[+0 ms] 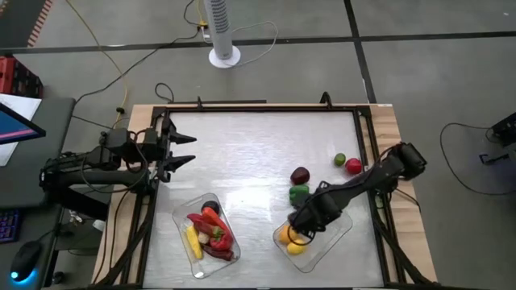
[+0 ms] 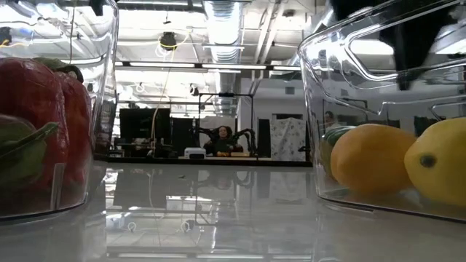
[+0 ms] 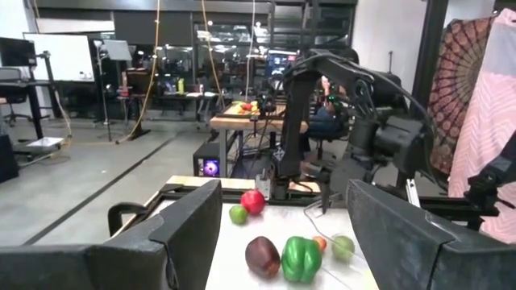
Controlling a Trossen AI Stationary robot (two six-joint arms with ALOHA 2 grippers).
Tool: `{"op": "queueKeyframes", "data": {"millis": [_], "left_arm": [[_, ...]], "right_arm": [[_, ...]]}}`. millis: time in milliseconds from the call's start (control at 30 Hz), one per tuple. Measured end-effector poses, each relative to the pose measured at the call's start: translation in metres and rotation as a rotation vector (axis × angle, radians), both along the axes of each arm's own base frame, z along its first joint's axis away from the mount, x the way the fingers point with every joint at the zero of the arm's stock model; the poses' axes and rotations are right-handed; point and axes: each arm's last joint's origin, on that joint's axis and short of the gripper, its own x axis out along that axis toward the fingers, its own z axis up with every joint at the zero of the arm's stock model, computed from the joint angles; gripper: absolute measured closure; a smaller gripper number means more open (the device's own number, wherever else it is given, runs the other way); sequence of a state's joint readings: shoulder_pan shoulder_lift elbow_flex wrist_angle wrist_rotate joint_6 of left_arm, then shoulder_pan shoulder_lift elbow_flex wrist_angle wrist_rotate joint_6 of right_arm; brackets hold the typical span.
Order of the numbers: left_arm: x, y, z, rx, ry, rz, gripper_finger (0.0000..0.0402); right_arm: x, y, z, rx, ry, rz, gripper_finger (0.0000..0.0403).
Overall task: Sort produce into baskets
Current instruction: Put the lemon into the right transparent bin
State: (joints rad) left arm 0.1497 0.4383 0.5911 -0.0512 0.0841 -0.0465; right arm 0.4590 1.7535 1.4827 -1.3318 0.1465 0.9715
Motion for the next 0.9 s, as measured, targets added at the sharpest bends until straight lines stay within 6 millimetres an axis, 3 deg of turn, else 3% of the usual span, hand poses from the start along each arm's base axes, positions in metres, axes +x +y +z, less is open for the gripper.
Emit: {"op": "queueKeyframes", "data": {"millis": [233,367,467,667,900], "left_arm": [[0.000,0.000,0.000,0.000,0.003,0.000,0.0150],[0.000,0.000,0.000,0.000,0.003,0.000,0.0150],[0.000,0.000,0.000,0.000,0.003,0.000,0.0150],[0.000,0.000,-0.002,-0.003,0.023,0.001,0.0150],[0.000,0.001,-0.002,0.025,0.027,0.022,0.0150]], "right_arm": [[0.018,-0.024,0.024,-0.065,-0.081,0.074,0.0034],[0.016,-0.044,0.036,-0.142,-0.006,0.090,0.0034],[0.008,-0.067,0.040,-0.195,0.082,0.077,0.0035],[-0.025,-0.121,0.045,-0.177,0.065,-0.053,0.0048],[-0.065,-0.168,0.016,-0.118,-0.062,-0.224,0.0055]]}}
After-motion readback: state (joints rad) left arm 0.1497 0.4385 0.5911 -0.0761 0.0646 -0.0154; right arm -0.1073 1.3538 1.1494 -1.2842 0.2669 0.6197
